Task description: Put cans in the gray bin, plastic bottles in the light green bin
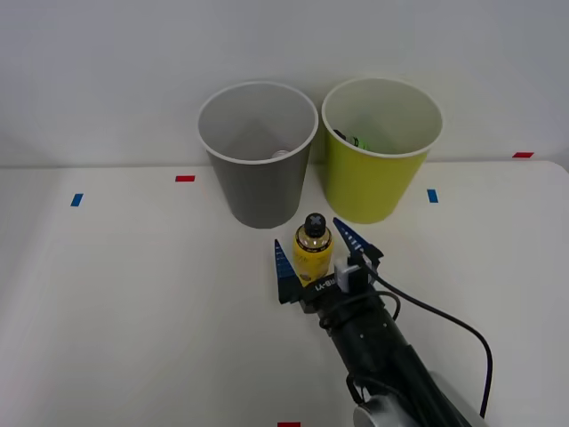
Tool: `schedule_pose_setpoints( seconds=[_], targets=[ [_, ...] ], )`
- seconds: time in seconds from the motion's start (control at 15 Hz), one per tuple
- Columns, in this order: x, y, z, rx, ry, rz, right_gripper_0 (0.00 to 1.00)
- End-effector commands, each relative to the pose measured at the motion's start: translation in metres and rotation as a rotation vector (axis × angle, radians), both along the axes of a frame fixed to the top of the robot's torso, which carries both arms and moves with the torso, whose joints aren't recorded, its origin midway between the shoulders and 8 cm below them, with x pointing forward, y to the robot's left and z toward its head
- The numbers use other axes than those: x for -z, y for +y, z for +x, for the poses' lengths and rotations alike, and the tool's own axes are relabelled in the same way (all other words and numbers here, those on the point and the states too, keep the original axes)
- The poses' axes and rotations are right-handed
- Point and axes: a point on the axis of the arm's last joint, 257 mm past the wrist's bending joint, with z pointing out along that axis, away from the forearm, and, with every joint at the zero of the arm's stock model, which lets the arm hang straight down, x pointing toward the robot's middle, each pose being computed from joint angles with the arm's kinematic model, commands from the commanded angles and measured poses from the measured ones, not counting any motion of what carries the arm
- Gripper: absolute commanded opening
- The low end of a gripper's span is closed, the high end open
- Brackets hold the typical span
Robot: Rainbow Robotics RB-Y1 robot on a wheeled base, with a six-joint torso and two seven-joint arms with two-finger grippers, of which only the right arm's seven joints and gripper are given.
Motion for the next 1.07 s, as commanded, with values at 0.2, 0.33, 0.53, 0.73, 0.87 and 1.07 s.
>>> schedule_pose_setpoints(
  seconds=[0.2, 0.33, 0.53, 0.73, 0.87, 1.07],
  targets=[
    [-0.003, 0.004, 0.0, -0.007, -0.006, 0.0, 0.93],
    [-0.003, 0.005, 0.0, -0.01, -0.006, -0.001, 0.12],
    [-0.003, 0.006, 0.0, -0.011, -0.006, 0.001, 0.04],
    [-0.002, 0.005, 0.0, -0.011, -0.006, -0.002, 0.02],
    [0.0, 0.003, -0.001, -0.016, -0.009, -0.02, 0.0],
    [0.001, 0.001, -0.01, -0.045, -0.031, -0.035, 0.0]
  ],
)
